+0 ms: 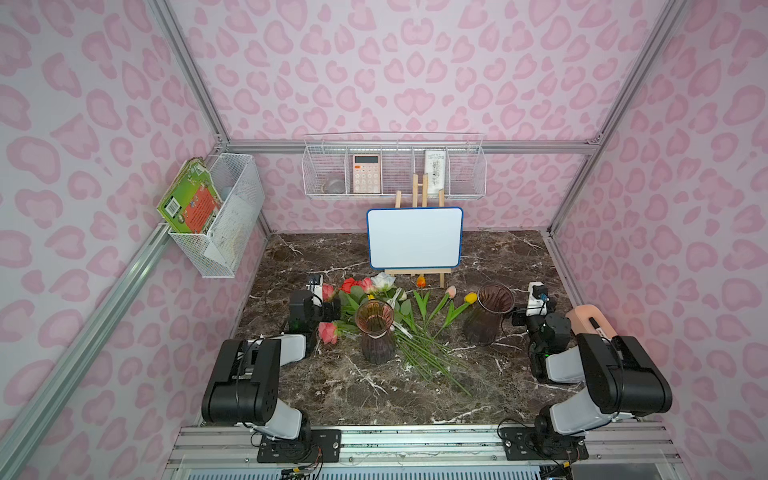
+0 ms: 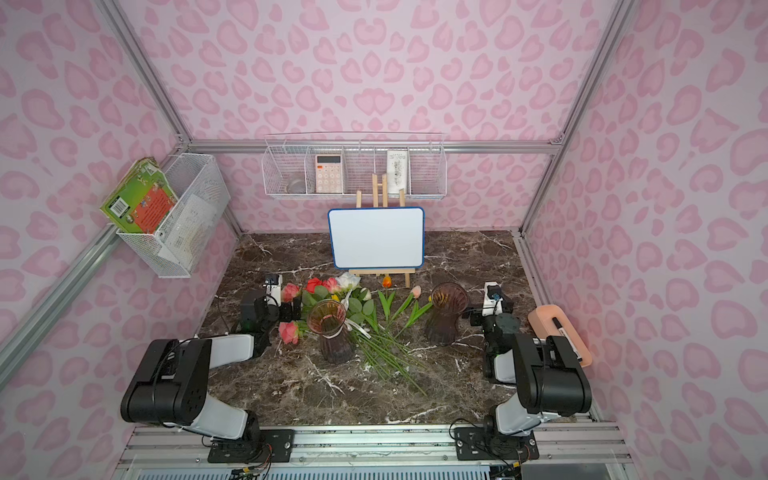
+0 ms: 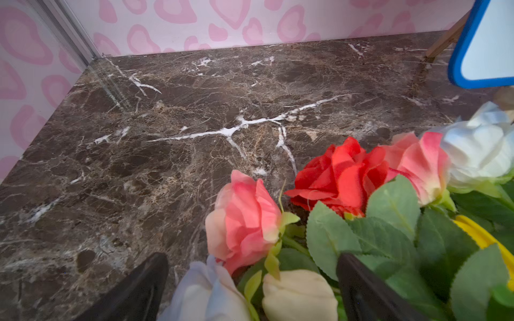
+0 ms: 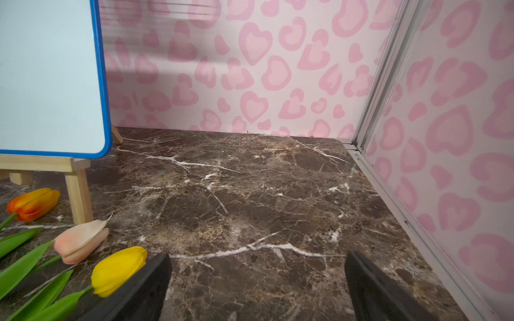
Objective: Arrange the flowers in different vases according to their variety
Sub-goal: Adjust the flower at the center of the board.
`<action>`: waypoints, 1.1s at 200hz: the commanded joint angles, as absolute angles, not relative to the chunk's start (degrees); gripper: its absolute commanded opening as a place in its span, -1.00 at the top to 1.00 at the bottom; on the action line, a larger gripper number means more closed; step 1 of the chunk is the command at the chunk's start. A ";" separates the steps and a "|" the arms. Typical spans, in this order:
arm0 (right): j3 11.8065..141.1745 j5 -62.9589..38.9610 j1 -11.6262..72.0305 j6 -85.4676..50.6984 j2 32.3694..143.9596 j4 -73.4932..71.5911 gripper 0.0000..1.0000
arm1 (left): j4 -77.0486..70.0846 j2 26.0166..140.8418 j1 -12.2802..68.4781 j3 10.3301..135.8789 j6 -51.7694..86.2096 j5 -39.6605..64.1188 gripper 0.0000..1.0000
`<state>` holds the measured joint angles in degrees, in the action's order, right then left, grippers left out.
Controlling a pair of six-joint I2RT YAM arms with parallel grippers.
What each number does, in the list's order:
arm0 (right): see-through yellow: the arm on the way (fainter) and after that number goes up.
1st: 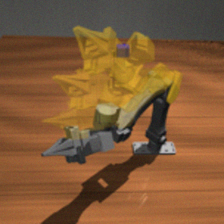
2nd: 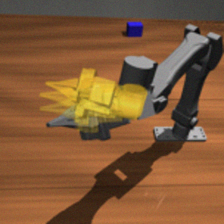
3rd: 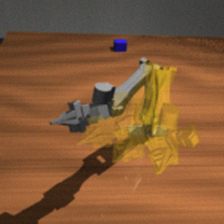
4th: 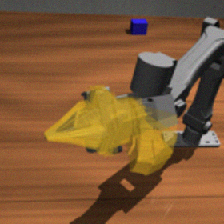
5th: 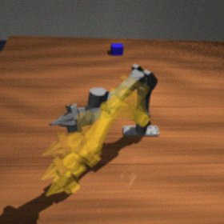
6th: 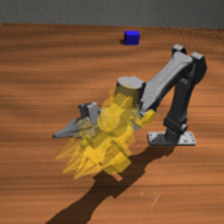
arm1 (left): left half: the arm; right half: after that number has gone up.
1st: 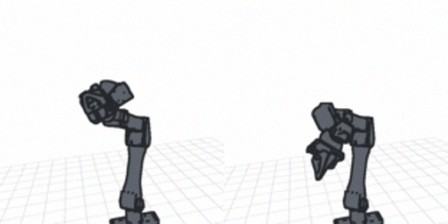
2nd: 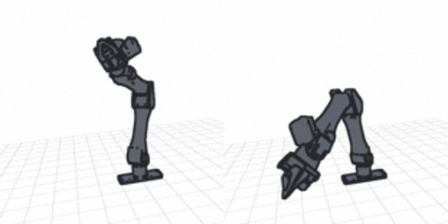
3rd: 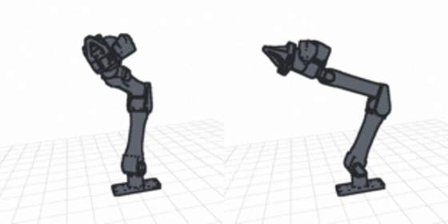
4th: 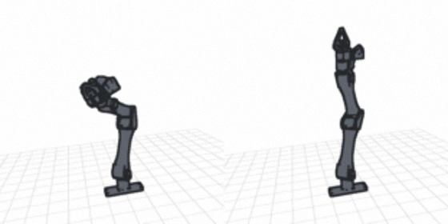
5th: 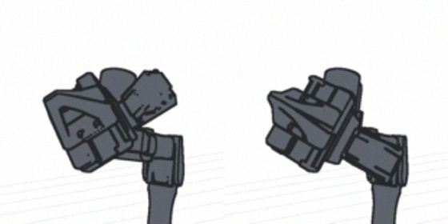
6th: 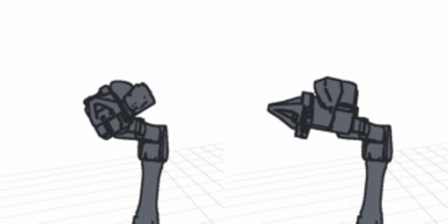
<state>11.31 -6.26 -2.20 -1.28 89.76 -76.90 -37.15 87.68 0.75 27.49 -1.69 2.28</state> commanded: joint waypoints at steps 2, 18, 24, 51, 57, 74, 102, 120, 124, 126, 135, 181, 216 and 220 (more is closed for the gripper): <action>11.43 -6.33 -2.15 -1.14 89.70 -78.49 -0.99 | -38.41 87.67 0.78 27.82 -2.04 2.61 -0.97; 11.44 -6.33 -2.11 -1.14 89.74 -78.49 -0.99 | -38.41 87.70 0.79 27.81 -2.06 2.64 -0.98; 11.43 -6.33 -2.10 -1.14 89.69 -78.49 -0.99 | -38.41 87.71 0.79 27.78 -2.05 2.64 -0.98; 11.43 -6.33 -2.18 -1.16 89.69 -78.51 -0.99 | -38.41 87.71 0.79 27.82 -2.08 2.64 -0.98; 11.44 -6.33 -2.09 -1.14 89.69 -78.49 -0.99 | -38.41 87.65 0.75 27.78 -2.03 2.64 -0.97; 11.43 -6.33 -2.11 -1.14 89.68 -78.46 -0.99 | -38.41 87.80 0.78 27.78 -2.09 2.70 -0.98; 11.43 -6.35 -2.09 -1.14 89.73 -78.50 -0.99 | -38.28 87.80 0.79 27.95 -2.08 2.69 -0.98; 11.43 -6.33 -2.11 -1.14 89.68 -78.49 -0.99 | -38.40 87.78 0.72 27.83 -2.12 2.70 -0.97; 11.45 -6.33 -2.11 -1.14 89.73 -78.48 -0.99 | -38.41 87.80 0.74 27.78 -2.15 2.66 -0.98; 11.48 -6.33 -2.11 -1.14 89.69 -78.48 -0.99 | -38.41 87.78 0.78 27.77 -2.19 2.64 -0.98; 11.47 -6.33 -2.11 -1.16 89.71 -78.49 -0.99 | -38.41 87.80 0.73 27.78 -2.19 2.64 -0.98; 11.48 -6.33 -2.14 -1.14 89.76 -78.47 -0.99 | -38.32 87.62 0.96 27.73 -2.27 2.51 -0.98; 9.74 -1.50 1.01 1.32 84.02 -76.76 -0.99 | -27.57 84.58 1.75 32.91 -5.28 4.66 -0.98; 9.94 -0.47 1.67 1.87 82.38 -74.80 -0.99 | -22.24 84.15 1.82 35.31 -4.94 3.83 -0.98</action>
<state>10.09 -5.08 -0.58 -0.69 87.61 -76.58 -34.74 86.52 1.41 28.67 -3.73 4.03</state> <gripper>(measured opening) 0.993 0.989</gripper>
